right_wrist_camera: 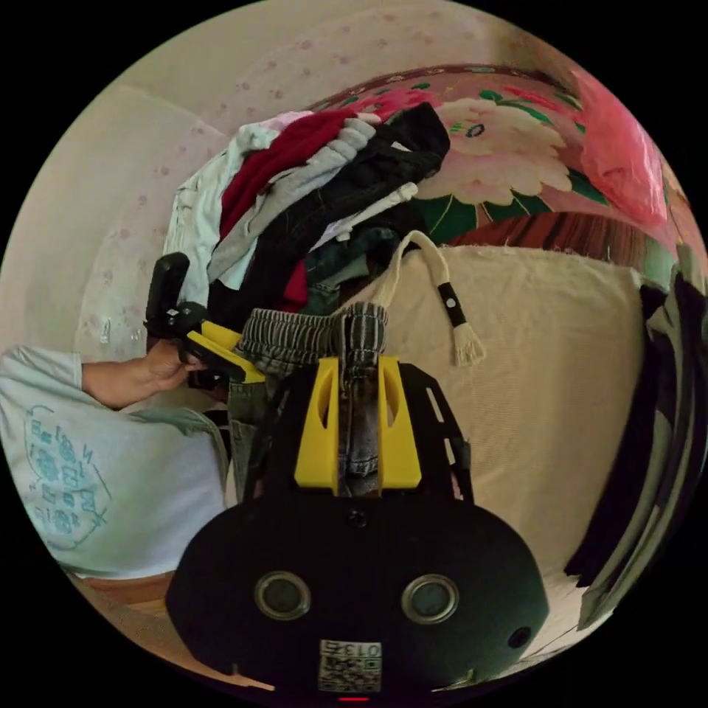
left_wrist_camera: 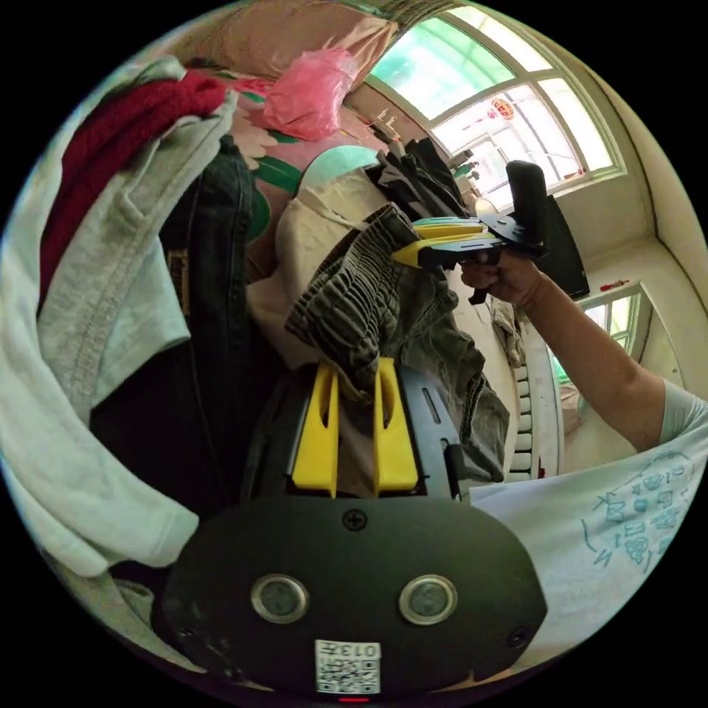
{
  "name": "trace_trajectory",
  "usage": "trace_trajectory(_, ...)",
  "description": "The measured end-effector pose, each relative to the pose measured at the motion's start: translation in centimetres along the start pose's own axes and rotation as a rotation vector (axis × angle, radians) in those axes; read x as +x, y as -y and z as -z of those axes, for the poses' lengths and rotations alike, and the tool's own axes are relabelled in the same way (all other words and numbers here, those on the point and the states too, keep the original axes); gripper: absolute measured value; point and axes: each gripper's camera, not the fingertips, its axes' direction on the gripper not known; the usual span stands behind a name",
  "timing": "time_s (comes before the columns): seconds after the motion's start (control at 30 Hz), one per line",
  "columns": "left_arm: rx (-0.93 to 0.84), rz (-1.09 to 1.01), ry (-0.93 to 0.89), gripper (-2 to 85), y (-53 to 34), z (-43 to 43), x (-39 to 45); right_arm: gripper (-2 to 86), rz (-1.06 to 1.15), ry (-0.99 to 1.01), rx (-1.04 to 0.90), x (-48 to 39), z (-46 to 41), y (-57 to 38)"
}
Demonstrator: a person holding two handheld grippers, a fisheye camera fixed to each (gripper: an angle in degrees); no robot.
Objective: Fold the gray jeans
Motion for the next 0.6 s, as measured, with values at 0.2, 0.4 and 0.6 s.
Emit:
trace_trajectory(0.2,0.119,-0.250,0.099,7.5,-6.1,0.1,10.6,7.8,0.200,-0.123,0.227,-7.1,7.2,-5.4)
trace_trajectory(0.4,0.148,-0.674,0.088,7.3,-12.6,-3.9,24.3,7.6,0.211,-0.297,0.365,-15.2,14.8,-15.8)
trace_trajectory(0.6,0.020,-1.205,0.131,7.2,-21.4,-16.3,40.0,7.6,-0.047,-0.515,0.337,-22.5,14.8,-28.9)
